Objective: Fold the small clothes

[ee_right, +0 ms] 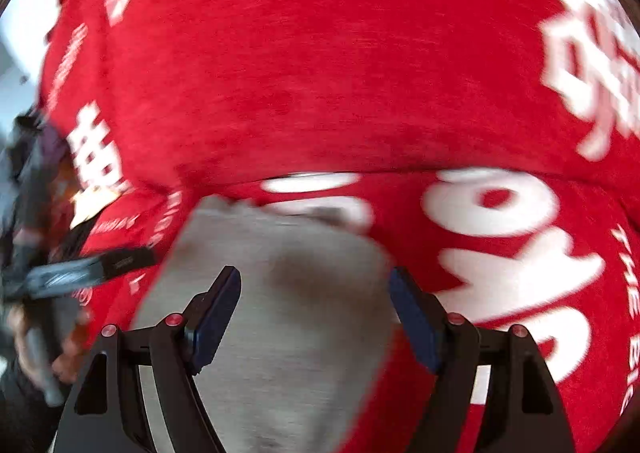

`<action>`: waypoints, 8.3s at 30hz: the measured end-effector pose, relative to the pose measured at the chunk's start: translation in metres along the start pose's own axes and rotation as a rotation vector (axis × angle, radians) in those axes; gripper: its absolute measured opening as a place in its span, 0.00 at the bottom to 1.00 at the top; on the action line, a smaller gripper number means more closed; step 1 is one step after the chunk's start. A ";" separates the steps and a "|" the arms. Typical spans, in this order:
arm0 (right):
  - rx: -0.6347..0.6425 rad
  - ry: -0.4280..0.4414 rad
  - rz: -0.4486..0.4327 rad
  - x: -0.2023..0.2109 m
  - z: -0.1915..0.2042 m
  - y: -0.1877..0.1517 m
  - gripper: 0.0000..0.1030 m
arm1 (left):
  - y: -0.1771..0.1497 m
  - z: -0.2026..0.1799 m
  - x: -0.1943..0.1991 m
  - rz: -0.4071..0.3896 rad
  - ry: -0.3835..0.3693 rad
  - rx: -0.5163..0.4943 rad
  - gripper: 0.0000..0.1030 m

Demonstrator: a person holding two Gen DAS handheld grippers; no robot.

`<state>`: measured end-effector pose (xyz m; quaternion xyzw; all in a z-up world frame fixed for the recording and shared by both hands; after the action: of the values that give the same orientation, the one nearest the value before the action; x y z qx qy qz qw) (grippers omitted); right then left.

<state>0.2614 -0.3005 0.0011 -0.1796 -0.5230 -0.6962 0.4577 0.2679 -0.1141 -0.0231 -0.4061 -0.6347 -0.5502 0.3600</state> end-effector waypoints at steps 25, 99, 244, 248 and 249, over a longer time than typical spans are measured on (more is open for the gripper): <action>0.083 -0.310 0.042 0.008 0.026 -0.097 0.80 | -0.081 -0.020 0.016 -0.053 0.051 -0.100 0.99; 0.021 -0.032 -0.013 0.071 0.172 -0.221 0.31 | -0.211 0.050 0.114 -0.053 -0.216 -0.091 0.37; 0.364 -0.444 0.119 0.077 0.193 -0.250 0.78 | -0.243 0.075 0.123 -0.076 0.063 -0.032 0.91; 0.373 -0.449 0.121 0.076 0.196 -0.249 0.78 | -0.242 0.078 0.123 -0.077 0.054 -0.021 0.91; 0.375 -0.449 0.122 0.075 0.197 -0.249 0.78 | -0.242 0.079 0.123 -0.077 0.052 -0.019 0.91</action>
<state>-0.0276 -0.1502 -0.0077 -0.2726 -0.7191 -0.5014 0.3966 -0.0043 -0.0365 -0.0211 -0.3705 -0.6351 -0.5798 0.3509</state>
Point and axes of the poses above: each gripper's, at about its wrist camera, not at the fingertips, and x roughly against the way its jaws point, z to its left, y to its top, the point moved 7 cm from there along -x, roughly the way its jaws point, and after that the axes turned 5 degrees about -x, right-handed, at the moved point
